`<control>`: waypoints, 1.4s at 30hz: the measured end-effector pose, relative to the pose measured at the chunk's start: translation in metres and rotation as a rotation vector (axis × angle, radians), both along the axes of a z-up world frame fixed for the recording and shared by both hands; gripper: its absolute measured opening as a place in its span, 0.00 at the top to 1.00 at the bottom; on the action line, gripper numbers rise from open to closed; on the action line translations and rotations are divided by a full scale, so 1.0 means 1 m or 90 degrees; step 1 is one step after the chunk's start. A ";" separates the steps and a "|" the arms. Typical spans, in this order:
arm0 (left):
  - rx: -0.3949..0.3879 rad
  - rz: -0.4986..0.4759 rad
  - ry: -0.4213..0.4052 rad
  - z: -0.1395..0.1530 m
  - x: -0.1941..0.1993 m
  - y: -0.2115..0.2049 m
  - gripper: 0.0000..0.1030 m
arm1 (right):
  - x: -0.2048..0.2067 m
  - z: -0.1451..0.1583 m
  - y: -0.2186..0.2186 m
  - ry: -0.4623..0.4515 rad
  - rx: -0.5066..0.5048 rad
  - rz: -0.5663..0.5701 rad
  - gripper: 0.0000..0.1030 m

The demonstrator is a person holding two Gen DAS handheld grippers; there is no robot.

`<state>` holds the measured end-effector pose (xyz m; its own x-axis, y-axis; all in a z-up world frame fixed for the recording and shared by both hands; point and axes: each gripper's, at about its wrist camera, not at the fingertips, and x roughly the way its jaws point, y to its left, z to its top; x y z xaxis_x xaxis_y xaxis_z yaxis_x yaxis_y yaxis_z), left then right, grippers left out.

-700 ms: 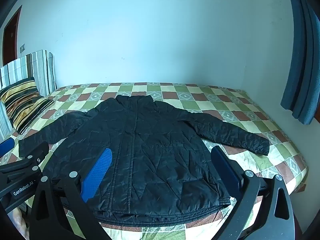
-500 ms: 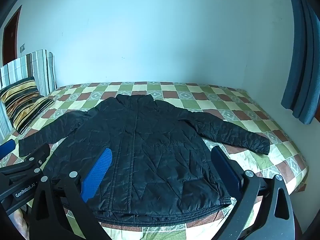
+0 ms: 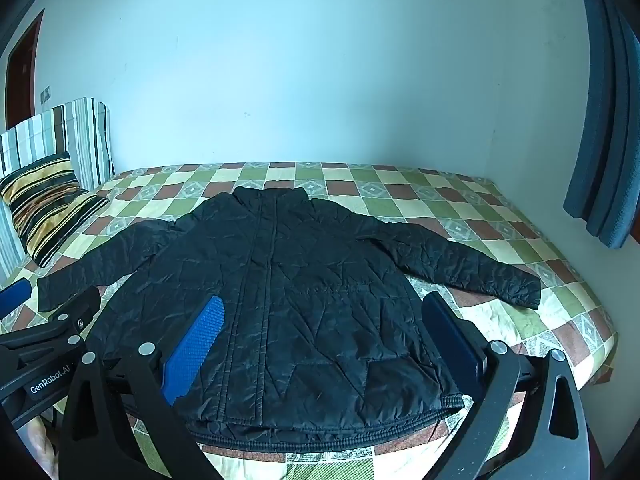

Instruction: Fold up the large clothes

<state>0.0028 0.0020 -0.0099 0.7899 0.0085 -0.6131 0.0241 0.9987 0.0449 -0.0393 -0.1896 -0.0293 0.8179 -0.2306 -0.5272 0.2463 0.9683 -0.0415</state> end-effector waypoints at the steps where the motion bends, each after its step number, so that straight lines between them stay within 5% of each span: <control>1: 0.000 0.000 0.001 -0.001 0.000 0.000 0.02 | 0.000 0.000 0.001 0.000 0.000 0.000 0.05; 42: 0.000 0.000 0.004 -0.001 -0.001 -0.003 0.02 | -0.001 0.001 0.001 0.000 0.001 0.001 0.05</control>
<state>0.0014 -0.0005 -0.0111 0.7858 0.0090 -0.6184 0.0243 0.9987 0.0455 -0.0407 -0.1885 -0.0288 0.8183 -0.2292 -0.5271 0.2454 0.9686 -0.0402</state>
